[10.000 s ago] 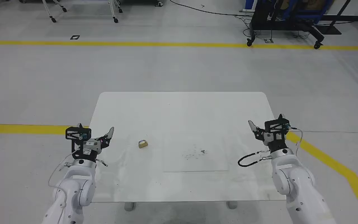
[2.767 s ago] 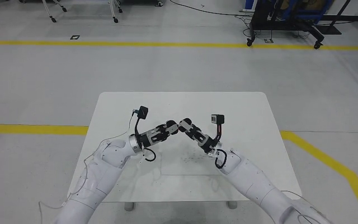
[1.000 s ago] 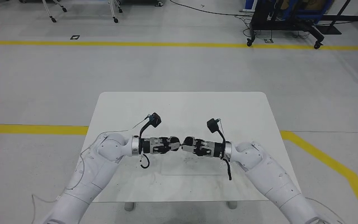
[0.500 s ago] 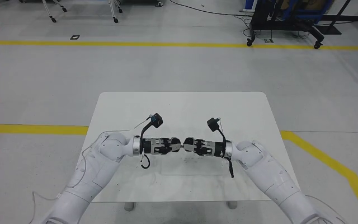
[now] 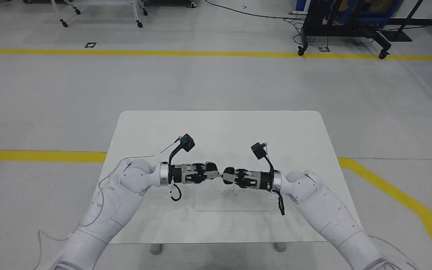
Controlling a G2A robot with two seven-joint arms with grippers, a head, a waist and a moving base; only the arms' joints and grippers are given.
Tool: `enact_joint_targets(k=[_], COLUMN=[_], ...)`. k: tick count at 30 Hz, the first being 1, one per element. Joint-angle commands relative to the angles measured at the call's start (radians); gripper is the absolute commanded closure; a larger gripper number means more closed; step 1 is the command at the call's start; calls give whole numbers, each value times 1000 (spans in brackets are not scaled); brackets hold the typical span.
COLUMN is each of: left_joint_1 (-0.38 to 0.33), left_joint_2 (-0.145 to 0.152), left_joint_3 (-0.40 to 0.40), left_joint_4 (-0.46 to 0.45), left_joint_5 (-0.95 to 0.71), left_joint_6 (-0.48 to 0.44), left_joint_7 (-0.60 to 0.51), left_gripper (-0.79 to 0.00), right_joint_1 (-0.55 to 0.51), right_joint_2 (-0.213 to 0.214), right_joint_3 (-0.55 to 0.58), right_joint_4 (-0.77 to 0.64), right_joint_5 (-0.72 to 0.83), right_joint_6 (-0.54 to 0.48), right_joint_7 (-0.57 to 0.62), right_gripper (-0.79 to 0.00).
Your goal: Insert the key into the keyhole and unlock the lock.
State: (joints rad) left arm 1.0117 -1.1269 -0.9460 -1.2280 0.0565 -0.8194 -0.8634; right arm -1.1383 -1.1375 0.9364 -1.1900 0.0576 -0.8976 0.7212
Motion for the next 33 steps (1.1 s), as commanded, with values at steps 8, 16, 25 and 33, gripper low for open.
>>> enact_joint_targets(k=[8,16,25,33], left_joint_1=[28,31,165,339], left_joint_2=[24,26,71,130], left_joint_3=[-79,-83,-261,-514], left_joint_4=[-4,-10,-242,-397], left_joint_5=[-15,-16,456,941], left_joint_6=[-34,-27,-33,-142], left_joint_7=[54,60,222,316], left_gripper=[-785,-785,-785,-785], right_joint_1=[-62,-83,-83,-83], right_joint_2=[33,41,41,41], right_joint_3=[102,130,130,130], right_joint_4=[8,-9,-9,-9], right_joint_5=[97,111,111,111], right_joint_6=[-115,-115,-115,-115], right_joint_7=[-29,-36,-36,-36], right_gripper=[0,0,0,0])
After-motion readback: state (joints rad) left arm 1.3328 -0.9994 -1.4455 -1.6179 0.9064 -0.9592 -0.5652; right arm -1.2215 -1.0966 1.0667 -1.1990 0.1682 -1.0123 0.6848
